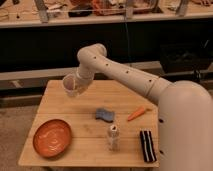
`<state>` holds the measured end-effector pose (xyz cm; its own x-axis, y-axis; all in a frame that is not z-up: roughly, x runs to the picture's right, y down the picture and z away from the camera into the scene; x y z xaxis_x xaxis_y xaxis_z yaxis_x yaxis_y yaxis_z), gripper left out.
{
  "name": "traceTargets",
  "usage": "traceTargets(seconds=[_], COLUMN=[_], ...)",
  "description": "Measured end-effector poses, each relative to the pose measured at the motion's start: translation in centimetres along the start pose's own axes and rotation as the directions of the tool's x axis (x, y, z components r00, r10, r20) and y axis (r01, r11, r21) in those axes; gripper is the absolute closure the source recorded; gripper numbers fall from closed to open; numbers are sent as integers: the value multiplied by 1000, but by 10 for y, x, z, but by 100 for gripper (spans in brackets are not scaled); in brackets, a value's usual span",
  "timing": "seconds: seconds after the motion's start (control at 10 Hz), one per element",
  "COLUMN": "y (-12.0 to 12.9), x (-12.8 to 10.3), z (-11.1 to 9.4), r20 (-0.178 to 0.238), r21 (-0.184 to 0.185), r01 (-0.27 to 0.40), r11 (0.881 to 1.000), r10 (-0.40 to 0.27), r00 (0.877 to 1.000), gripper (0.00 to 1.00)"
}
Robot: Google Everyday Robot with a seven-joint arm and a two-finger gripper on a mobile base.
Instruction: Pick up the ceramic cup
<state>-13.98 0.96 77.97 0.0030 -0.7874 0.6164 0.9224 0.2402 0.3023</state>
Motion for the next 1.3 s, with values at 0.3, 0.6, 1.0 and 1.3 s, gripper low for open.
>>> traceTargets(seconds=[0.3,0.6,1.0,1.3], y=[0,0,0,0], x=[5,11,25,35], z=[-4,-15,-28,-40], r20=[-9,-18,-19,-19], r21=[-2,-6,-11,-15], r01=[3,4,0,-6], r11=[1000,1000,1000,1000], r10=[-3,-4,0,5], r00=[1000,1000,1000,1000], gripper=[85,68,81,87])
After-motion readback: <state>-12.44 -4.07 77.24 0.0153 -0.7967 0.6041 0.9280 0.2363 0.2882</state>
